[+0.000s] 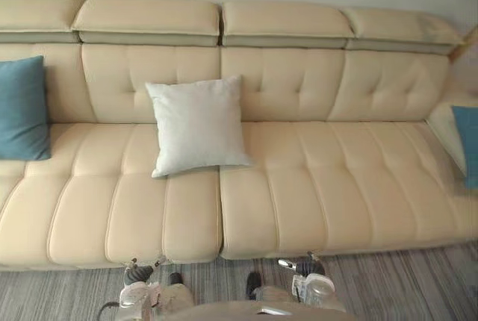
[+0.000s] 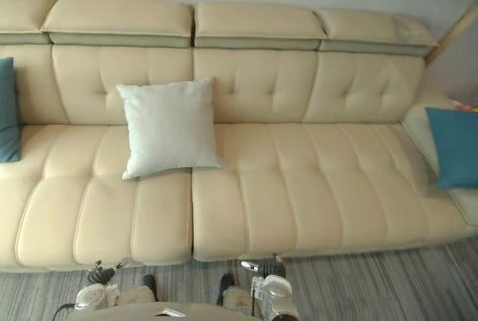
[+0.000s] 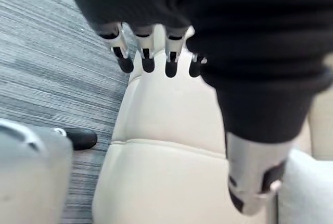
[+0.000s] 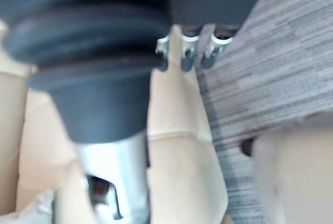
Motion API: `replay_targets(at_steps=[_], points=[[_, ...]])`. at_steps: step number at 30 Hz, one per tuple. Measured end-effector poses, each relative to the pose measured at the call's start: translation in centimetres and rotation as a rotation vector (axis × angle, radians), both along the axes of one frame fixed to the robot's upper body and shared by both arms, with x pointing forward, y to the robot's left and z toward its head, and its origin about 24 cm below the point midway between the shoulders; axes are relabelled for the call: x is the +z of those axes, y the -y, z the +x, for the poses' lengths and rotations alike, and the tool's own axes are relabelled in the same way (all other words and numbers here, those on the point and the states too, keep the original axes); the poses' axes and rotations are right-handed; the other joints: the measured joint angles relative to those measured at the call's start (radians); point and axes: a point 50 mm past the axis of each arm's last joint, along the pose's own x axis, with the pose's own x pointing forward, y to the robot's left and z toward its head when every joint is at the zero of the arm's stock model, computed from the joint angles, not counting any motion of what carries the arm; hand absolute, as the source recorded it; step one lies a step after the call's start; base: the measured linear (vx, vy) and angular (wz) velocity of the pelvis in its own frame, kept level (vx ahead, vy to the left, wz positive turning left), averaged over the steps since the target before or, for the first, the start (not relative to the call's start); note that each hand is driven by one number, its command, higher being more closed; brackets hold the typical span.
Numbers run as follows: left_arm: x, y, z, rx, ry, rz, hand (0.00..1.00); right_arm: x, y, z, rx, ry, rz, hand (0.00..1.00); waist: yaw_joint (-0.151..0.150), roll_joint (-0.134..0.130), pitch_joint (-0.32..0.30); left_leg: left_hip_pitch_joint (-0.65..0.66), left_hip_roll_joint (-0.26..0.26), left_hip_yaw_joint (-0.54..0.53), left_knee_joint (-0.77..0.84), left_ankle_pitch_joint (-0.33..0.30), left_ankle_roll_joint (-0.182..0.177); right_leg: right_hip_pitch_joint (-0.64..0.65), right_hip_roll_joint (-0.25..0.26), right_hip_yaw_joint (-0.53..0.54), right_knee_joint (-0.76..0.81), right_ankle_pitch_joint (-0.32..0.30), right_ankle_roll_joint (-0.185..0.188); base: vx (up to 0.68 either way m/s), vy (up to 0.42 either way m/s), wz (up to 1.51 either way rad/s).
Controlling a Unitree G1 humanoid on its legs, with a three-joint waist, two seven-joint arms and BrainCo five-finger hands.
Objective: Pick up cushions and gather them together orderly.
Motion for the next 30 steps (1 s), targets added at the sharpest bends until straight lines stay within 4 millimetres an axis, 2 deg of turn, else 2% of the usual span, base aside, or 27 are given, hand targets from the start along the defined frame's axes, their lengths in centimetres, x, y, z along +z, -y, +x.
replay_targets(at_steps=[2,3,4,5,6,7,8,9,11,13,14,16,17,18,19,21,22,23,24,27,30], points=[[0.1,-0.5,-0.2,0.002,-0.003,0.012,0.00,-0.5,-0.4,-0.9,-0.001,-0.041,0.015,0.00,0.012,-0.012,-0.008,-0.023,0.000,-0.015,0.028,0.009,-0.006,0.039,-0.026,-0.006,0.106,-0.028,0.036,-0.07,-0.082,0.40],[0.0,-0.9,-0.5,0.010,-0.016,0.017,0.00,-0.7,-0.8,-0.8,0.004,-0.048,0.026,0.00,0.022,-0.031,-0.017,-0.063,-0.007,-0.022,0.046,0.027,-0.014,0.100,-0.049,-0.004,0.049,-0.011,0.058,-0.16,-0.158,0.17],[0.0,-0.9,-0.6,0.015,-0.020,0.015,0.00,-0.6,-0.8,-0.4,0.006,-0.039,0.027,0.00,0.031,-0.033,-0.017,-0.079,-0.007,-0.021,0.051,0.037,-0.016,0.118,-0.038,-0.002,-0.013,-0.049,0.093,-0.24,-0.197,0.00],[-0.1,-0.8,-0.6,0.016,-0.025,0.007,0.00,-0.4,-0.7,-0.1,0.007,-0.031,0.021,0.00,0.044,-0.034,-0.018,-0.105,0.001,-0.013,0.042,0.069,-0.021,0.144,-0.010,-0.014,-0.122,-0.089,0.081,-0.26,-0.170,-0.38],[-0.3,0.1,-0.5,0.025,-0.020,-0.021,0.00,0.0,-0.1,1.0,0.013,-0.001,0.000,0.00,0.064,0.001,-0.020,-0.139,0.032,0.006,0.006,0.117,-0.021,0.174,0.036,-0.024,-0.295,-0.101,0.078,-0.28,-0.174,-0.43],[-0.3,0.4,-0.6,0.024,-0.023,-0.027,0.00,0.2,0.1,1.4,0.015,0.008,-0.008,0.00,0.068,0.015,-0.016,-0.147,0.039,0.008,-0.009,0.129,-0.025,0.191,0.050,-0.031,-0.349,-0.102,0.076,-0.33,-0.177,-0.34],[-0.4,1.0,-0.4,0.009,-0.024,-0.039,0.00,0.6,0.7,2.1,0.019,0.024,-0.025,0.00,0.068,0.042,0.001,-0.158,0.047,0.004,-0.038,0.159,-0.044,0.216,0.071,-0.038,-0.445,-0.106,0.069,-0.36,-0.148,0.00],[-0.6,2.0,-0.2,-0.011,-0.029,-0.063,0.00,0.8,1.3,2.4,0.019,0.031,-0.043,0.00,0.063,0.079,0.028,-0.151,0.062,-0.003,-0.074,0.194,-0.047,0.225,0.094,-0.052,-0.474,-0.071,0.059,-0.35,-0.109,0.06],[-0.8,2.3,-0.6,-0.012,-0.038,-0.071,0.00,0.4,1.7,1.3,0.011,0.002,-0.050,0.00,0.063,0.096,0.026,-0.113,0.061,0.007,-0.116,0.211,-0.055,0.222,0.097,-0.056,-0.460,-0.069,0.054,-0.31,-0.025,0.04],[-0.8,2.6,-0.7,-0.025,-0.040,-0.076,0.00,0.2,1.9,0.5,-0.003,-0.023,-0.049,0.00,0.052,0.095,0.025,-0.092,0.048,0.013,-0.154,0.151,-0.087,0.216,0.085,-0.066,-0.453,-0.063,0.044,-0.24,0.021,0.06],[-0.6,2.2,-0.3,-0.038,-0.030,-0.061,0.00,0.1,1.5,0.5,-0.004,-0.026,-0.040,0.00,0.041,0.068,0.028,-0.103,0.031,0.027,-0.134,0.131,-0.078,0.201,0.057,-0.062,-0.461,-0.057,0.033,-0.19,0.115,-0.02],[-0.4,2.5,0.4,-0.053,-0.012,-0.065,0.00,0.1,1.8,0.4,-0.014,-0.030,-0.041,0.00,0.037,0.058,0.027,-0.116,-0.002,0.025,0.049,0.079,-0.042,0.166,0.018,-0.046,-0.461,-0.027,0.046,-0.22,0.173,-0.20],[-0.5,2.7,0.4,-0.054,-0.013,-0.072,0.00,0.1,2.0,0.3,-0.025,-0.029,-0.044,0.00,0.035,0.057,0.027,-0.117,-0.017,0.007,0.137,-0.018,-0.027,0.148,0.005,-0.026,-0.461,-0.010,0.058,-0.16,0.232,-0.49],[-0.6,2.9,0.2,-0.056,-0.022,-0.082,0.00,0.0,2.1,0.1,-0.038,-0.033,-0.040,0.00,0.038,0.059,0.028,-0.112,-0.025,-0.024,0.223,-0.117,-0.030,0.135,0.000,0.005,-0.472,0.013,0.076,-0.14,0.247,-0.58],[-0.6,2.9,0.3,-0.054,-0.021,-0.084,0.00,0.0,2.0,0.1,-0.046,-0.033,-0.033,0.00,0.036,0.059,0.030,-0.105,-0.030,-0.024,0.230,-0.140,-0.027,0.135,-0.001,0.023,-0.479,0.025,0.085,-0.10,0.208,-0.67],[-0.6,2.6,0.2,-0.059,-0.020,-0.084,0.00,-0.3,1.2,-0.3,-0.051,-0.042,-0.009,0.00,0.027,0.048,0.029,-0.090,-0.058,0.002,0.206,-0.142,-0.025,0.136,-0.012,0.060,-0.509,0.053,0.088,-0.10,0.172,-0.43],[-0.6,2.2,-0.1,-0.064,-0.029,-0.074,0.00,-0.5,0.3,-0.6,-0.055,-0.052,0.017,0.00,0.012,0.019,0.013,-0.074,-0.086,0.026,0.145,-0.135,-0.034,0.126,-0.028,0.081,-0.537,0.079,0.077,-0.09,0.157,-0.43],[-0.6,2.1,-0.2,-0.067,-0.033,-0.070,0.00,-0.5,-0.1,-0.5,-0.055,-0.050,0.028,0.00,0.012,0.006,0.006,-0.055,-0.102,0.033,0.095,-0.139,-0.026,0.112,-0.027,0.080,-0.538,0.099,0.063,-0.05,0.098,-0.50],[-0.7,2.1,-0.3,-0.069,-0.035,-0.070,0.00,-0.5,-0.2,-0.4,-0.059,-0.046,0.033,0.00,0.009,0.004,0.005,-0.046,-0.109,0.033,0.078,-0.139,-0.026,0.110,-0.017,0.077,-0.539,0.109,0.047,-0.03,0.043,-0.51],[-0.8,2.2,-0.3,-0.075,-0.042,-0.075,0.00,-0.7,-0.4,-0.8,-0.065,-0.054,0.042,0.00,0.001,-0.009,0.000,-0.031,-0.138,0.034,0.072,-0.141,-0.023,0.099,-0.006,0.117,-0.553,0.106,0.049,-0.05,0.058,-0.58],[-1.0,2.3,-0.5,-0.089,-0.062,-0.088,0.00,-0.6,-0.3,-0.6,-0.064,-0.046,0.039,0.00,-0.010,-0.004,0.001,-0.012,-0.124,0.099,0.080,-0.150,-0.009,0.068,0.017,0.198,-0.553,0.120,0.029,-0.03,0.044,-0.88]])
